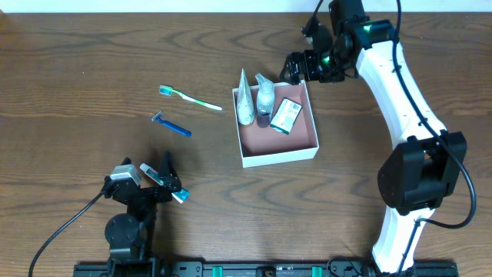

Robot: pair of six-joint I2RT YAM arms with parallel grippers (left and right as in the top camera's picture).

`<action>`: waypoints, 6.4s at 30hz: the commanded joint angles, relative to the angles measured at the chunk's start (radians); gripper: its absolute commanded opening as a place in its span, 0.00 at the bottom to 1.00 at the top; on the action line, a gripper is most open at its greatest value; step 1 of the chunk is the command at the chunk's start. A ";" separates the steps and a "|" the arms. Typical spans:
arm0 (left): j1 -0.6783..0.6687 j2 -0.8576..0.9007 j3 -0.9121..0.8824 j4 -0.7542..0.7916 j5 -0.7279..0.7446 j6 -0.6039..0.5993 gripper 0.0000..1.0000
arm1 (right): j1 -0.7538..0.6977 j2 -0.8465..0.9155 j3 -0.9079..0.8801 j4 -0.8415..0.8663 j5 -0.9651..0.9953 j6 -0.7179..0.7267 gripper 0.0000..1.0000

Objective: Pack container
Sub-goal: 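Release the soap box and raise the right gripper away, then move the left gripper to the teal Colgate toothpaste tube, then grasp the toothpaste tube with the left gripper and lift it, then carry the toothpaste tube into the box and lower it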

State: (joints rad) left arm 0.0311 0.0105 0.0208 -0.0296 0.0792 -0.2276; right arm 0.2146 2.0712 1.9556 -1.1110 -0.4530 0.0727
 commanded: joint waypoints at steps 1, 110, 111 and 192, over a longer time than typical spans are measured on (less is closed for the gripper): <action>0.000 -0.005 -0.017 -0.034 0.018 0.016 0.98 | -0.030 -0.005 0.079 -0.038 -0.018 0.009 0.99; 0.005 1.368 0.798 -0.699 -0.021 -0.826 0.89 | -0.346 -0.005 0.164 -0.321 0.740 0.140 0.99; 0.005 1.376 0.797 -0.699 -0.021 -0.838 0.88 | -0.345 -0.005 0.164 -0.322 0.740 0.140 0.99; -0.401 1.214 1.059 -0.565 -0.013 -0.054 0.21 | -0.345 -0.005 0.164 -0.321 0.740 0.140 0.99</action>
State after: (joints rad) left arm -0.3016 1.2278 1.0527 -0.6186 0.1848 -0.3012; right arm -0.1379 2.0712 2.1002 -1.4319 0.2836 0.1951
